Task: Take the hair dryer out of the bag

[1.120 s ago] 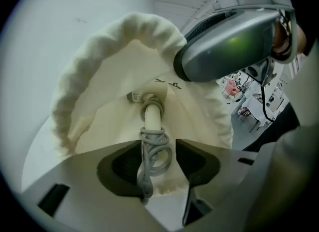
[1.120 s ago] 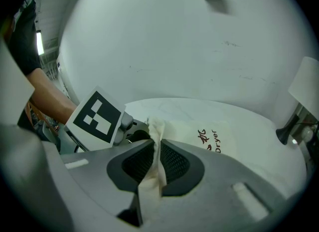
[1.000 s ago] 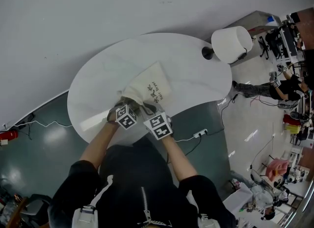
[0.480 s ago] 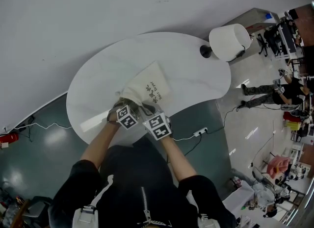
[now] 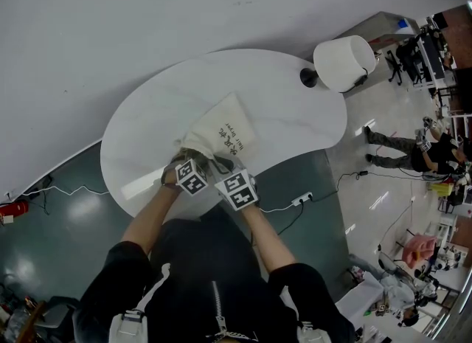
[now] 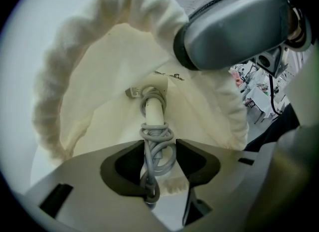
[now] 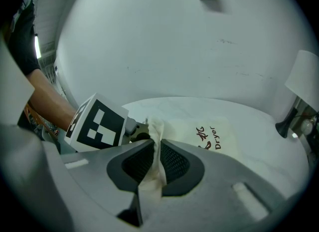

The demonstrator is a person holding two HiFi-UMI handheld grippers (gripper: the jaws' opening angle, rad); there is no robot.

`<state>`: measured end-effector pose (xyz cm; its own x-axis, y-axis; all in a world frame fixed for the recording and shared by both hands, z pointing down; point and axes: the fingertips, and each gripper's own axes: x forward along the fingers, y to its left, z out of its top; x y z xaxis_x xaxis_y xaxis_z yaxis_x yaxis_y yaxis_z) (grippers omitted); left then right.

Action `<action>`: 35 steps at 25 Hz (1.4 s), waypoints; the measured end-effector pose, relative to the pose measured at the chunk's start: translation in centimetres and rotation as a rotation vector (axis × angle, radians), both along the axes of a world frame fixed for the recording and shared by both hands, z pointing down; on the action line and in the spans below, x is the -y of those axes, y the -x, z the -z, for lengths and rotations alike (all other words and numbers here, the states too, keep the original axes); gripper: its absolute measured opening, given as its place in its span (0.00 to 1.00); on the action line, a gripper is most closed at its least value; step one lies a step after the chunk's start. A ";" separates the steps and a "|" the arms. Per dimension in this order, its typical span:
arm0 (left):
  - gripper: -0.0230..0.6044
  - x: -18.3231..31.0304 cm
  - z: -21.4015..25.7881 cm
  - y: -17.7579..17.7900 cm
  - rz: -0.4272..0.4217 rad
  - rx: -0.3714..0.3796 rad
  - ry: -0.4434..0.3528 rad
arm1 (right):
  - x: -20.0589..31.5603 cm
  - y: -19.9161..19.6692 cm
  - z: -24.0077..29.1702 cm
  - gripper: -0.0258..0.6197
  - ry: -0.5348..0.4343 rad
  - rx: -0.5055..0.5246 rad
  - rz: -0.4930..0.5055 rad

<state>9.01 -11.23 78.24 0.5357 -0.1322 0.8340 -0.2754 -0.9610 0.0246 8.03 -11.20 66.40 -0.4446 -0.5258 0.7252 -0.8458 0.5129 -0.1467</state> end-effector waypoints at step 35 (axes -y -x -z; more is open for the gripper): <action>0.35 -1.3 3.6 3.3 0.057 0.005 -0.033 | 0.3 0.5 -1.7 0.10 0.016 -0.035 0.044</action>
<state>5.69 -9.91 74.62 0.5223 -0.1900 0.8313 -0.3299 -0.9440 -0.0085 7.49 -11.47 68.09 -0.4413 -0.4943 0.7490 -0.8274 0.5473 -0.1263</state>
